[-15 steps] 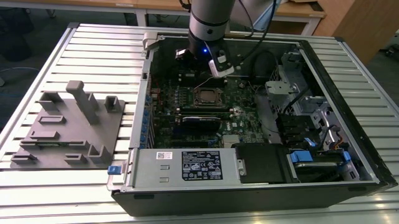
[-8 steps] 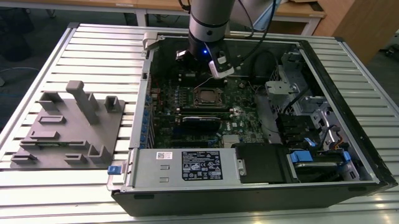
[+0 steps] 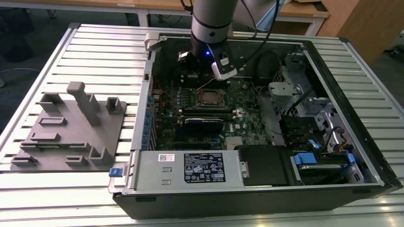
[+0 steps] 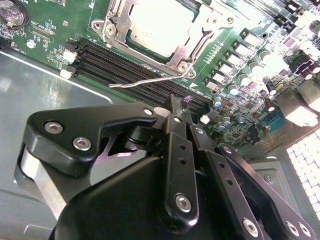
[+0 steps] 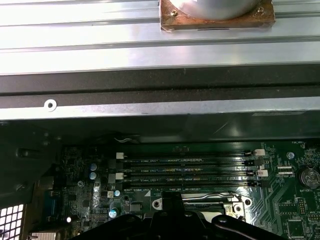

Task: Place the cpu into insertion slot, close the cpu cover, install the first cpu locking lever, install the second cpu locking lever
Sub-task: 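Install the first cpu locking lever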

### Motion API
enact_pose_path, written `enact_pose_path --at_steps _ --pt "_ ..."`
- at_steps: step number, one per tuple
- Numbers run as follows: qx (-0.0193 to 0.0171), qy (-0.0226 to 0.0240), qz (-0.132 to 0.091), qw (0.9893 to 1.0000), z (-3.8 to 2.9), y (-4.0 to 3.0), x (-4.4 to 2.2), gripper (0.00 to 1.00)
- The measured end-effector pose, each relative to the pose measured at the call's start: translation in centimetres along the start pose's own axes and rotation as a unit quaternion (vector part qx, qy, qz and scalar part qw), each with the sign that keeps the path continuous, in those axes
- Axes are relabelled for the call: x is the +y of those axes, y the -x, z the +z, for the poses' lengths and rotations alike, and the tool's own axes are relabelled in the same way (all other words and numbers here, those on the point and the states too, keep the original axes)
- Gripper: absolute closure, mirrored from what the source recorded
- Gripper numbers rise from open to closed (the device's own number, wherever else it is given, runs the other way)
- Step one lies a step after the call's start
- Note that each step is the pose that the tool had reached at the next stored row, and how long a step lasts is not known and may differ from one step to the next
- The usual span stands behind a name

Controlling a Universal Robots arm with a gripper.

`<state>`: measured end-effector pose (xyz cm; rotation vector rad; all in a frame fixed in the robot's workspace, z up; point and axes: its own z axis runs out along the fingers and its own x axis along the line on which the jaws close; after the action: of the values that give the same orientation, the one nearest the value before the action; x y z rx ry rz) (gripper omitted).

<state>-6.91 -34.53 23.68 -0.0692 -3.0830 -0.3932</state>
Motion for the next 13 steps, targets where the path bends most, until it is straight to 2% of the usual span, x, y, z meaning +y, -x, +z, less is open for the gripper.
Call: enact_pose_path --at_steps 5,9,13 --pt "-0.0001 0.0002 0.0 1.0 0.02 0.0 0.0 0.9" --pt "-0.0033 0.0013 -0.001 1.0 0.09 0.01 -0.02 0.9" --pt "-0.0039 0.0013 -0.001 1.0 0.09 0.01 -0.02 0.9"
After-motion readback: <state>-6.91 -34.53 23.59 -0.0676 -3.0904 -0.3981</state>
